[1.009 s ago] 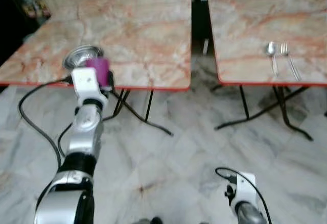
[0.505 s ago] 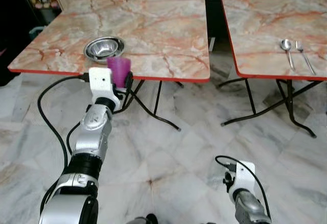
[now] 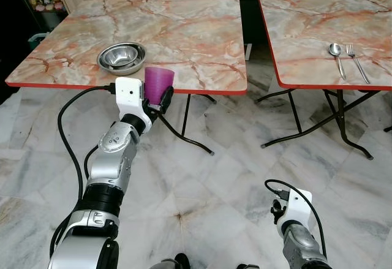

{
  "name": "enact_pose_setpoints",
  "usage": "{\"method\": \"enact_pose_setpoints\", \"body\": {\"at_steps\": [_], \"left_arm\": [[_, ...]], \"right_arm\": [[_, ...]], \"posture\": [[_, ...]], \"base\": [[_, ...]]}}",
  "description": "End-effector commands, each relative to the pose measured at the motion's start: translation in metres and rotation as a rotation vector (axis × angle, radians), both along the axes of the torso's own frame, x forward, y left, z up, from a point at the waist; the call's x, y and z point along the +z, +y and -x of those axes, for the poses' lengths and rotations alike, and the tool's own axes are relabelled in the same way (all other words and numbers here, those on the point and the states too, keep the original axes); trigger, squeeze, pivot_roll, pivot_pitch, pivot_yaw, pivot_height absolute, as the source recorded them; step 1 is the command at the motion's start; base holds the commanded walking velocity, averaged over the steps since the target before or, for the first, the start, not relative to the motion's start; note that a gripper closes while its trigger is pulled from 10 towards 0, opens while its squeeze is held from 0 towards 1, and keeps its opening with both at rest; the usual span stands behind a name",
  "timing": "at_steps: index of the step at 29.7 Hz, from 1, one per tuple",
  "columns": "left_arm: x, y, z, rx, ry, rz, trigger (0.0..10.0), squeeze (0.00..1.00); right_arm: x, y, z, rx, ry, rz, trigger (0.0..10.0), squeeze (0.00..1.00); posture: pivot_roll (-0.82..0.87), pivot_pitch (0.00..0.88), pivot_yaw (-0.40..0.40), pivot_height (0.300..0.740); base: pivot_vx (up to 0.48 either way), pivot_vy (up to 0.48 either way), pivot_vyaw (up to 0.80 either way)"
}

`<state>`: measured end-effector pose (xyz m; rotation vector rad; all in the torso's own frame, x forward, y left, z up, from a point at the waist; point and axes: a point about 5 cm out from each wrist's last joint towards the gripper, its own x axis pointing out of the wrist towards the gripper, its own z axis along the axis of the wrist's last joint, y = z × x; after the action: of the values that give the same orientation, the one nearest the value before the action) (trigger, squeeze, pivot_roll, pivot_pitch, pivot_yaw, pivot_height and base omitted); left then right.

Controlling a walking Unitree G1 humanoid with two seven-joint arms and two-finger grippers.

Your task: Setting the table

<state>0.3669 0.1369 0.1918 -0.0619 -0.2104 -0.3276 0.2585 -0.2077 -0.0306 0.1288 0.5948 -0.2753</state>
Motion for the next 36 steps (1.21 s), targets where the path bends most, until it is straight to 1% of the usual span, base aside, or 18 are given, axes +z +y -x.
{"method": "enact_pose_setpoints", "body": {"at_steps": [1,5,11,14,16,19,21,23,24,25,26,27,28,32,33,34,35,36], "left_arm": [[0.002,0.001,0.001,0.011,-0.004,-0.012,10.0,0.0],[0.002,0.005,0.0,0.047,-0.003,-0.012,10.0,0.0],[0.005,-0.004,0.004,-0.072,0.002,-0.033,10.0,0.0],[0.004,-0.008,0.007,-0.15,0.021,-0.047,10.0,0.0],[0.002,-0.01,0.011,-0.219,0.038,-0.072,10.0,0.0],[-0.001,-0.011,0.013,-0.255,0.052,-0.087,10.0,0.0],[-0.003,-0.013,0.015,-0.295,0.069,-0.086,10.0,0.0],[-0.003,-0.013,0.016,-0.302,0.071,-0.088,10.0,0.0],[-0.004,-0.014,0.017,-0.319,0.074,-0.092,10.0,0.0],[-0.004,-0.015,0.017,-0.328,0.076,-0.093,10.0,0.0],[-0.004,-0.017,0.019,-0.351,0.081,-0.097,10.0,0.0],[-0.004,-0.017,0.019,-0.351,0.081,-0.097,10.0,0.0],[-0.004,-0.019,0.02,-0.373,0.085,-0.105,10.0,0.0],[-0.002,-0.025,0.023,-0.431,0.087,-0.111,10.0,0.0],[-0.002,-0.025,0.023,-0.431,0.087,-0.111,10.0,0.0],[-0.002,-0.029,0.026,-0.478,0.095,-0.119,10.0,0.0],[-0.002,-0.029,0.026,-0.478,0.095,-0.119,10.0,0.0],[-0.003,-0.034,0.03,-0.532,0.109,-0.129,10.0,0.0]], "right_arm": [[0.004,0.001,-0.005,-0.018,-0.034,-0.013,10.0,0.0],[0.009,0.001,-0.01,-0.018,-0.064,-0.028,10.0,0.0],[0.024,0.001,-0.025,0.027,-0.158,-0.083,10.0,0.0],[0.035,-0.01,-0.033,0.018,-0.207,-0.103,10.0,0.0],[0.049,-0.023,-0.043,-0.001,-0.278,-0.158,10.0,0.0],[0.064,-0.031,-0.052,0.022,-0.35,-0.212,10.0,0.0],[0.082,-0.036,-0.063,0.06,-0.446,-0.293,10.0,0.0],[0.086,-0.037,-0.065,0.066,-0.464,-0.315,10.0,0.0],[0.094,-0.036,-0.069,0.091,-0.517,-0.386,10.0,0.0],[0.099,-0.035,-0.072,0.107,-0.546,-0.423,10.0,0.0],[0.114,-0.031,-0.078,0.16,-0.642,-0.554,10.0,0.0],[0.114,-0.031,-0.078,0.16,-0.642,-0.554,10.0,0.0],[0.125,-0.028,-0.081,0.198,-0.71,-0.65,10.0,0.0],[0.145,-0.02,-0.084,0.29,-0.815,-0.786,10.0,0.0],[0.145,-0.02,-0.084,0.29,-0.815,-0.786,10.0,0.0],[0.153,-0.016,-0.084,0.328,-0.855,-0.842,10.0,0.0],[0.153,-0.016,-0.084,0.328,-0.855,-0.842,10.0,0.0],[0.159,-0.012,-0.083,0.369,-0.882,-0.877,10.0,0.0]], "posture": [[-0.02,0.123,0.055,0.74],[-0.03,0.123,0.059,0.74],[-0.02,0.131,0.061,0.74],[-0.02,0.133,0.061,0.74],[-0.02,0.136,0.063,0.74],[-0.02,0.137,0.063,0.74],[-0.02,0.14,0.067,0.74],[-0.02,0.14,0.067,0.74],[-0.02,0.14,0.068,0.74],[-0.02,0.14,0.068,0.74],[-0.02,0.141,0.07,0.74],[-0.02,0.141,0.07,0.74],[-0.02,0.14,0.069,0.74],[-0.02,0.141,0.072,0.74],[-0.02,0.141,0.072,0.74],[-0.02,0.142,0.074,0.74],[-0.02,0.142,0.074,0.74],[-0.02,0.142,0.074,0.74]], "base": [[0.0,0.0,0.0],[0.0,0.0,0.0],[0.0,0.0,0.0],[0.0,0.0,0.0],[0.0,0.0,0.0],[0.0,0.0,0.0],[0.0,0.0,0.0],[0.0,0.0,0.0],[0.0,0.0,0.0],[0.0,0.0,0.0],[0.0,0.0,0.0],[0.0,0.0,0.0],[0.0,0.0,0.0],[0.0,0.0,0.0],[0.0,0.0,0.0],[0.0,0.0,0.0],[0.0,0.0,0.0],[0.0,0.0,0.0]]}}
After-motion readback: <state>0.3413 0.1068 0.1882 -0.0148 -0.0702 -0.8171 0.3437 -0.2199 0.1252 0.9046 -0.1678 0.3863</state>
